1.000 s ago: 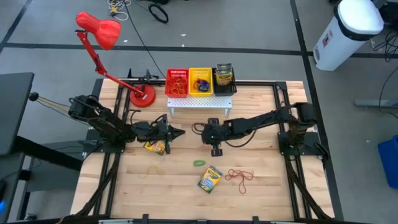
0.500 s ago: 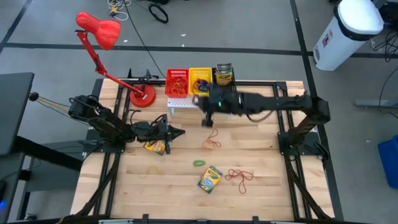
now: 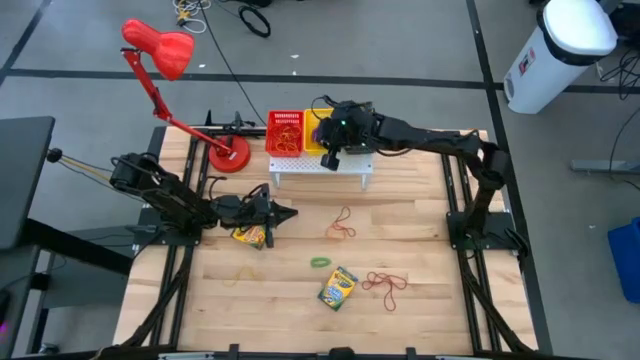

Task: Pick & Place Office Desk Supplies
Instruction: Put the purple spring keychain into the yellow bin on the shelf, then put the red rubber band into the red bin on the shelf

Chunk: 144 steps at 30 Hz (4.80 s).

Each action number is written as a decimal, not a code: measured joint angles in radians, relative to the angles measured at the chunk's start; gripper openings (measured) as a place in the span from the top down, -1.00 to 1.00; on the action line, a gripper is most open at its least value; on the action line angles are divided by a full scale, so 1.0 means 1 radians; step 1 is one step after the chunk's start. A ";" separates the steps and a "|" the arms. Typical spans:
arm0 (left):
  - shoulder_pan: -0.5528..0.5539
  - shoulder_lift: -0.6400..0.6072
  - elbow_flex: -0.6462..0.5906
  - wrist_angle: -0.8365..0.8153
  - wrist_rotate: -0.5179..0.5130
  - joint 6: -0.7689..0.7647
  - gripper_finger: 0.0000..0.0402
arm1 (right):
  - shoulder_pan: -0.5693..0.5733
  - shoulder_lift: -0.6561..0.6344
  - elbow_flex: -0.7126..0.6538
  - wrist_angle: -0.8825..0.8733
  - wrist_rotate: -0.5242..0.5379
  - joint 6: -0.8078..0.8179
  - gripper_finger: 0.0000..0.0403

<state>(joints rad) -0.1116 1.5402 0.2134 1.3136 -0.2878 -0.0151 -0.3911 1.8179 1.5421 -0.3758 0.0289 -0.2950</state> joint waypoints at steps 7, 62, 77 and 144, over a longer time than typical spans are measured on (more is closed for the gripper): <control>0.000 0.000 0.000 0.000 0.000 -0.004 0.92 | 0.005 0.000 -0.004 0.034 0.015 0.001 0.44; 0.009 0.202 0.194 -0.160 0.056 0.035 0.92 | 0.568 -0.095 -0.865 0.499 0.284 0.603 0.08; 0.009 0.235 0.229 -0.171 0.008 0.027 0.81 | 0.567 -0.099 -0.860 0.472 0.320 0.567 0.96; 0.372 -0.407 0.825 -1.342 -0.228 0.376 0.97 | 0.594 -0.281 -0.789 0.600 0.193 0.322 0.93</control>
<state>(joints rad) 0.2608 1.1336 1.0382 -0.0288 -0.5159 0.3609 0.2024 1.5368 0.7532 0.2247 0.2224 0.0268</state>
